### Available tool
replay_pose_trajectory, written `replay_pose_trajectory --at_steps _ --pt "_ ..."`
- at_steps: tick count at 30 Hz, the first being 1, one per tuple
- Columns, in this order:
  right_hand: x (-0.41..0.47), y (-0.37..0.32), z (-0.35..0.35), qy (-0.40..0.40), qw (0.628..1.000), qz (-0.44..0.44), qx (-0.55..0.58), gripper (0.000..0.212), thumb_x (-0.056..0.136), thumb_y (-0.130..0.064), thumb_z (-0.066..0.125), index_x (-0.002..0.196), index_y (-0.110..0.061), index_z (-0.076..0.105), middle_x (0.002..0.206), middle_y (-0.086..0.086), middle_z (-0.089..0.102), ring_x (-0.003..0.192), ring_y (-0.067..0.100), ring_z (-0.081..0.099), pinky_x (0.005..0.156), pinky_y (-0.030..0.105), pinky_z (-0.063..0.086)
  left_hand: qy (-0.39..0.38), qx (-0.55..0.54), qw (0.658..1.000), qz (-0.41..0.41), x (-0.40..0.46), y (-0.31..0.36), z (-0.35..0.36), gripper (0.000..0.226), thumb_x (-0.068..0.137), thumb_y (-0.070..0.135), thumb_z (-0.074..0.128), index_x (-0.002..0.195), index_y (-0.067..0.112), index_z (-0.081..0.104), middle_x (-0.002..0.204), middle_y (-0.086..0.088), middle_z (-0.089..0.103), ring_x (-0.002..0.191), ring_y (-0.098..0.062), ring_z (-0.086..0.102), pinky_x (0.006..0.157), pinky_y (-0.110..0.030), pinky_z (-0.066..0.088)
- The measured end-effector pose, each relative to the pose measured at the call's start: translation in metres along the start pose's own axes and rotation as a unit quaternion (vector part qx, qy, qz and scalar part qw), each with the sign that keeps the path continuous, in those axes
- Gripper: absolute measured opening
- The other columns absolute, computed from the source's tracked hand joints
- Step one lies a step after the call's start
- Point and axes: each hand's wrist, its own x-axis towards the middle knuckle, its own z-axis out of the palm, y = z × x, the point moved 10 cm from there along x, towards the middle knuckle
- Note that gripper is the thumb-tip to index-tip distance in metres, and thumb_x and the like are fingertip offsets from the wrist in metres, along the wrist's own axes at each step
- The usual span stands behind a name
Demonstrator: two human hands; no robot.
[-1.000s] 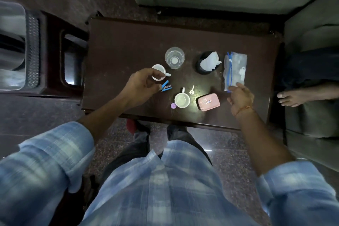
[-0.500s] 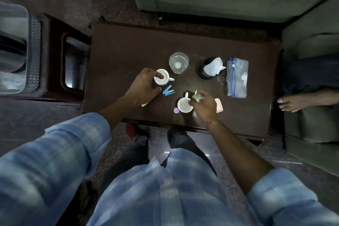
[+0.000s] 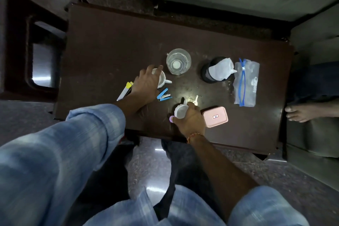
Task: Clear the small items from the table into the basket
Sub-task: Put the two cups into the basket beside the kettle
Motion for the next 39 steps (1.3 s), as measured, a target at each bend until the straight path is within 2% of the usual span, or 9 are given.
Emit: replay_pose_trajectory --at_steps 8,14,19,24,28,30,32,34,39 --pt "-0.008 -0.008 -0.007 0.036 0.999 0.008 -0.023 0.074 0.067 -0.041 0.083 0.126 -0.009 0.051 0.121 0.015 0.059 0.107 0.036 0.059 0.086 0.04 0.051 0.035 -0.056 0.997 0.025 -0.012 -0.005 -0.019 0.065 0.082 0.012 0.07 0.139 0.018 0.041 0.134 -0.012 0.042 0.115 -0.034 0.045 0.092 -0.041 0.046" --pt "-0.057 -0.063 -0.056 0.057 0.992 -0.108 -0.016 0.07 0.065 -0.031 0.088 0.124 -0.009 0.059 0.121 0.014 0.06 0.108 0.034 0.06 0.088 0.036 0.048 0.036 -0.046 0.998 0.024 -0.076 -0.03 -0.086 0.073 0.081 0.023 0.072 0.144 0.022 0.034 0.138 -0.007 0.038 0.12 -0.03 0.043 0.1 -0.04 0.042" --pt "-0.11 -0.161 -0.074 0.029 0.971 -0.228 -0.06 0.055 0.063 -0.015 0.079 0.116 -0.011 0.065 0.113 0.008 0.059 0.102 0.031 0.062 0.09 0.039 0.051 0.11 -0.142 0.983 -0.047 -0.166 -0.1 -0.16 0.069 0.074 0.024 0.077 0.135 0.026 0.045 0.13 -0.003 0.041 0.112 -0.029 0.044 0.091 -0.045 0.05" --pt "-0.166 -0.288 -0.047 -0.018 0.922 -0.384 -0.04 0.055 0.066 -0.009 0.071 0.117 -0.028 0.066 0.109 -0.007 0.051 0.097 0.014 0.06 0.086 0.025 0.049 0.165 -0.148 0.968 -0.116 -0.254 -0.203 -0.201 0.072 0.065 0.021 0.078 0.13 0.028 0.046 0.128 0.001 0.041 0.11 -0.028 0.046 0.096 -0.042 0.045" --pt "-0.194 -0.369 -0.004 -0.046 0.906 -0.42 -0.024 0.058 0.065 -0.016 0.067 0.12 -0.034 0.063 0.113 -0.013 0.045 0.099 0.011 0.059 0.078 0.027 0.055 0.199 -0.152 0.953 -0.173 -0.317 -0.298 -0.214 0.068 0.069 0.022 0.078 0.13 0.026 0.049 0.128 -0.001 0.043 0.116 -0.029 0.047 0.095 -0.042 0.046" --pt "-0.21 -0.405 0.017 -0.034 0.89 -0.453 -0.036 0.056 0.066 -0.02 0.069 0.12 -0.035 0.062 0.115 -0.015 0.046 0.101 0.01 0.058 0.078 0.016 0.046 0.21 -0.15 0.947 -0.19 -0.342 -0.338 -0.222 0.067 0.071 0.024 0.079 0.131 0.026 0.049 0.129 -0.002 0.045 0.116 -0.028 0.048 0.095 -0.04 0.045" --pt "-0.229 -0.436 0.037 -0.036 0.878 -0.476 -0.034 0.06 0.067 -0.021 0.072 0.124 -0.033 0.059 0.117 -0.013 0.047 0.104 0.012 0.057 0.08 0.018 0.045 0.221 -0.144 0.942 -0.205 -0.363 -0.374 -0.23 0.066 0.073 0.025 0.079 0.132 0.024 0.05 0.131 -0.003 0.047 0.116 -0.028 0.05 0.095 -0.039 0.046" --pt "-0.245 -0.461 0.053 -0.039 0.87 -0.491 -0.026 0.064 0.067 -0.02 0.073 0.128 -0.027 0.056 0.123 -0.009 0.05 0.108 0.016 0.057 0.088 0.026 0.048 0.231 -0.142 0.937 -0.22 -0.378 -0.4 -0.239 0.067 0.073 0.025 0.079 0.134 0.022 0.05 0.133 -0.004 0.048 0.116 -0.029 0.051 0.095 -0.038 0.046" --pt "-0.268 -0.51 0.082 -0.05 0.857 -0.511 -0.041 0.069 0.067 -0.024 0.072 0.131 -0.024 0.048 0.132 -0.007 0.05 0.115 0.015 0.053 0.092 0.025 0.043 0.22 -0.143 0.939 -0.221 -0.381 -0.432 -0.247 0.065 0.076 0.022 0.076 0.136 0.02 0.051 0.134 -0.006 0.05 0.117 -0.029 0.053 0.096 -0.036 0.045"
